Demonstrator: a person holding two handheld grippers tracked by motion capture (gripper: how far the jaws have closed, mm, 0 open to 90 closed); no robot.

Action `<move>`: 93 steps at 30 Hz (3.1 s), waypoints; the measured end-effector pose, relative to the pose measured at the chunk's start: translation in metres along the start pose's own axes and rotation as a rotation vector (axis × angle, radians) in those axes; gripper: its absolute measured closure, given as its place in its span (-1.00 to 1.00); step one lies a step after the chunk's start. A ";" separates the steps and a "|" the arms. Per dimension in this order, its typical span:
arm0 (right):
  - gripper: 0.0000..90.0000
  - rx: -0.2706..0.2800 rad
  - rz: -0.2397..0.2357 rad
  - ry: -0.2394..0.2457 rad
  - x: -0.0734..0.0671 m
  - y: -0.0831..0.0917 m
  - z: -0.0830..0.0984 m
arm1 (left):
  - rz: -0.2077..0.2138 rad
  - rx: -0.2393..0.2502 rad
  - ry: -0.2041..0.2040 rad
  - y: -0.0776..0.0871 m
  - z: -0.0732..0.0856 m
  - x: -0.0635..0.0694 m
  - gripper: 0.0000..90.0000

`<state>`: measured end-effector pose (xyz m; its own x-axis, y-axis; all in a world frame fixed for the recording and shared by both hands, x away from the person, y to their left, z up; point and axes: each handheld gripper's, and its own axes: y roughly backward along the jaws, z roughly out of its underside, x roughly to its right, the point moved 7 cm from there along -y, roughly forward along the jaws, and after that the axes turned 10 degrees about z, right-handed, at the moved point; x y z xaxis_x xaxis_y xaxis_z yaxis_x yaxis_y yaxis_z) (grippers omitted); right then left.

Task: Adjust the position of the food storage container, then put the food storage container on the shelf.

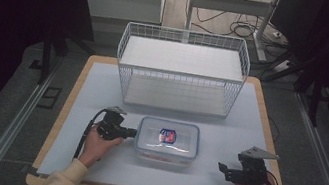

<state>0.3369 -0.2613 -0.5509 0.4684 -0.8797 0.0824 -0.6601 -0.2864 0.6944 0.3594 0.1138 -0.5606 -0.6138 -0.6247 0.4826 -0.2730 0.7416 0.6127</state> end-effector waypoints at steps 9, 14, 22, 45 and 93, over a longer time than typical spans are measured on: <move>-0.65 0.005 -0.001 -0.006 0.000 0.000 -0.001 | 0.010 0.019 0.004 0.003 0.000 0.002 1.00; -0.65 0.013 -0.001 -0.015 0.002 0.001 -0.002 | -0.009 0.062 0.017 0.023 0.006 -0.001 1.00; -0.65 0.017 0.003 -0.009 0.001 0.001 -0.002 | -0.013 0.119 0.023 0.051 0.017 0.002 1.00; -0.69 0.086 -0.128 -0.065 -0.008 0.008 -0.021 | 0.075 0.165 0.072 0.056 0.008 0.013 -0.48; -0.81 -0.023 -0.356 -0.160 -0.052 -0.027 -0.061 | 0.343 0.058 0.261 -0.012 -0.003 0.015 -0.32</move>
<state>0.3660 -0.1845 -0.5300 0.5669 -0.7755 -0.2778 -0.4587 -0.5773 0.6755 0.3554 0.0949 -0.5585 -0.4702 -0.3750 0.7990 -0.1314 0.9249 0.3568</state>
